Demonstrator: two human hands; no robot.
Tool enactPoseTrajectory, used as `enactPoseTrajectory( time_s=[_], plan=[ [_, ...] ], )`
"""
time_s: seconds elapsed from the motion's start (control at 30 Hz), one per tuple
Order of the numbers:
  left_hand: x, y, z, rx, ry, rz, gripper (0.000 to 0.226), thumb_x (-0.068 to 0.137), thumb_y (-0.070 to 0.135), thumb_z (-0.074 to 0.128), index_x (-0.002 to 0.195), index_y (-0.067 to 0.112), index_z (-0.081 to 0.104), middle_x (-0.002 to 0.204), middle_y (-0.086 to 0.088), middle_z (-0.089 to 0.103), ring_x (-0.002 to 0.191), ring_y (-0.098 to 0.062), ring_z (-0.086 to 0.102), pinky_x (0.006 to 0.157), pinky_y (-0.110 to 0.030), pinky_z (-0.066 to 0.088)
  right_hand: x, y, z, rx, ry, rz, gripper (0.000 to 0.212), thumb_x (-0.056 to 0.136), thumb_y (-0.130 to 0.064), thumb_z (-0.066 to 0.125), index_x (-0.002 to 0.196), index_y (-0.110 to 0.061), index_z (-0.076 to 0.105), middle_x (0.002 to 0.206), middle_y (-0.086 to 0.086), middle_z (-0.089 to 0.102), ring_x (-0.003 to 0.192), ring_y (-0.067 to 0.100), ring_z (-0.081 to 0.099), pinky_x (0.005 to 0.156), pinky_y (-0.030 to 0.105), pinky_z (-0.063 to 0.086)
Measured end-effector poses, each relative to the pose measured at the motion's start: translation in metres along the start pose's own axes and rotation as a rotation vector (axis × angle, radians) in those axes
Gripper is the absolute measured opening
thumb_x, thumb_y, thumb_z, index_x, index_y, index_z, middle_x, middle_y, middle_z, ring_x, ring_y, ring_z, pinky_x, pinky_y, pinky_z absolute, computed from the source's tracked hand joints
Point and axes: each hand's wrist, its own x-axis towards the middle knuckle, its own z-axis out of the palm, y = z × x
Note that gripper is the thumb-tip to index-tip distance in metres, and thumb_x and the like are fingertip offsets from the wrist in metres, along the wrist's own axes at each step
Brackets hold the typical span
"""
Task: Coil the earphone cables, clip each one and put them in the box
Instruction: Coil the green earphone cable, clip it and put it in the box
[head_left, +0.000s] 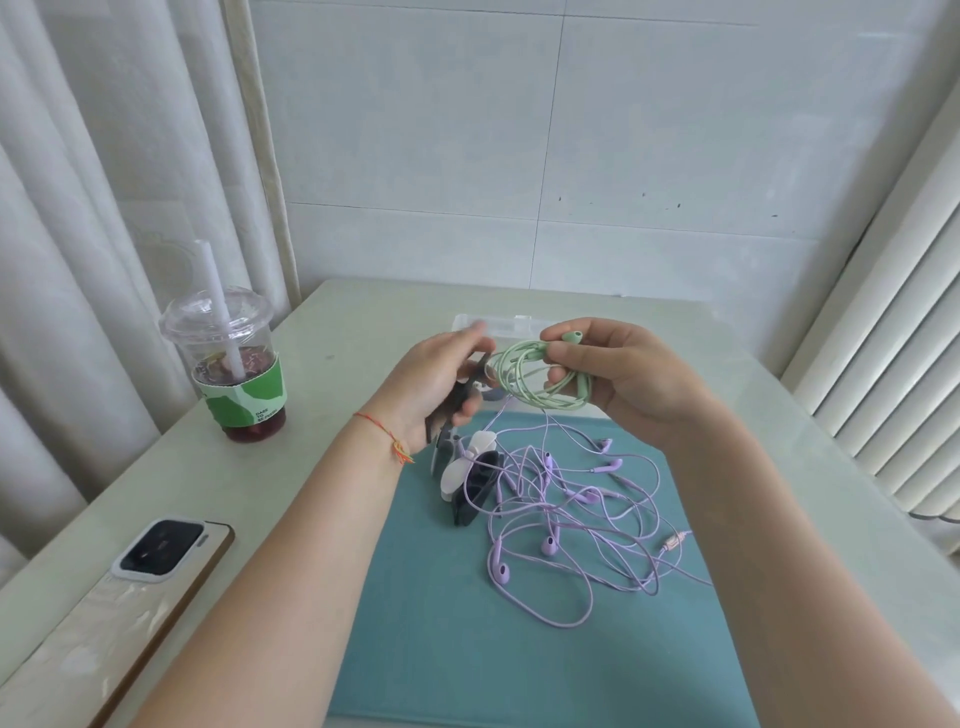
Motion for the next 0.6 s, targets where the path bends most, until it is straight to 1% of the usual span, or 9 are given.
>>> enactPoseTrajectory(
  time_s=[0.1,0.17,0.23,0.33,0.37,0.43,0.5,0.57,0.6],
  plan=[
    [0.0011,0.0024,-0.0008,-0.02,0.058,-0.067,0.038,0.095,0.026,0.031,0.088,0.006,0.062,0.06,-0.012,0.063,0.037,-0.022,0.044,0.038,-0.02,0.028,0.001,0.0013,-0.0003,-0.011,0.006,0.006,0.012,0.083,0.007,0.058,0.09,-0.001,0.064,0.065,0.008,0.064,0.056,0.014,0.063,0.058,0.024,0.055],
    [0.0009,0.0012,-0.0007,0.004,0.081,-0.082,0.036,0.091,0.02,0.032,0.077,0.007,0.062,0.056,-0.013,0.061,0.038,-0.022,0.044,0.039,-0.02,0.03,0.0014,0.0018,-0.0003,-0.014,0.007,0.009,0.012,0.084,0.007,0.058,0.091,-0.001,0.064,0.066,0.008,0.065,0.056,0.014,0.064,0.059,0.024,0.056],
    [0.0013,-0.0004,-0.0003,-0.024,0.066,-0.101,0.034,0.095,0.02,0.037,0.073,0.01,0.061,0.051,-0.007,0.057,0.038,-0.019,0.046,0.04,-0.02,0.034,0.0014,0.0016,-0.0002,-0.014,0.006,0.008,0.012,0.085,0.008,0.058,0.091,0.0,0.063,0.066,0.007,0.065,0.056,0.014,0.064,0.059,0.024,0.056],
    [0.0006,-0.0018,0.0003,-0.087,-0.01,-0.082,0.026,0.099,0.022,0.047,0.086,0.006,0.063,0.061,-0.005,0.058,0.044,-0.016,0.056,0.047,-0.026,0.052,0.0012,0.0007,-0.0007,-0.01,0.012,-0.007,0.012,0.085,0.008,0.058,0.09,-0.001,0.064,0.065,0.007,0.065,0.056,0.014,0.063,0.058,0.024,0.055],
    [0.0001,-0.0019,0.0009,-0.081,-0.027,-0.071,0.024,0.1,0.023,0.049,0.093,0.004,0.062,0.067,-0.007,0.058,0.045,-0.016,0.058,0.047,-0.027,0.053,0.0009,0.0003,-0.0011,-0.004,0.013,-0.009,0.012,0.085,0.008,0.058,0.09,-0.001,0.064,0.065,0.007,0.064,0.055,0.014,0.063,0.057,0.024,0.055],
    [-0.0005,-0.002,0.0021,-0.025,-0.042,-0.054,0.022,0.1,0.025,0.05,0.098,0.005,0.059,0.073,-0.009,0.055,0.044,-0.016,0.054,0.038,-0.021,0.042,0.0009,0.0001,-0.002,0.009,0.011,-0.01,0.012,0.084,0.008,0.058,0.09,-0.001,0.064,0.066,0.007,0.064,0.056,0.014,0.063,0.057,0.023,0.054],
    [0.0005,-0.003,0.0044,0.02,-0.028,-0.057,0.028,0.1,0.033,0.048,0.088,0.01,0.058,0.068,-0.008,0.055,0.041,-0.017,0.047,0.038,-0.017,0.028,0.0008,-0.0001,-0.0025,0.009,0.006,-0.007,0.012,0.083,0.006,0.059,0.09,-0.001,0.064,0.067,0.008,0.064,0.056,0.014,0.063,0.058,0.024,0.054],
    [0.0023,-0.0037,0.0065,0.054,0.0,-0.058,0.037,0.1,0.041,0.044,0.079,0.015,0.06,0.062,-0.007,0.057,0.04,-0.018,0.043,0.049,-0.023,0.016,0.0009,-0.0001,-0.0019,-0.003,-0.006,-0.009,0.011,0.083,0.006,0.059,0.09,-0.002,0.064,0.066,0.007,0.065,0.056,0.014,0.063,0.058,0.024,0.054],
    [0.0025,-0.0042,0.0073,0.075,0.0,-0.046,0.04,0.1,0.042,0.043,0.078,0.015,0.062,0.064,-0.008,0.058,0.04,-0.018,0.042,0.056,-0.031,0.012,0.0006,0.0001,-0.0008,-0.013,-0.014,-0.014,0.011,0.084,0.006,0.059,0.09,-0.002,0.064,0.066,0.007,0.065,0.056,0.014,0.063,0.058,0.024,0.054]
  ],
)
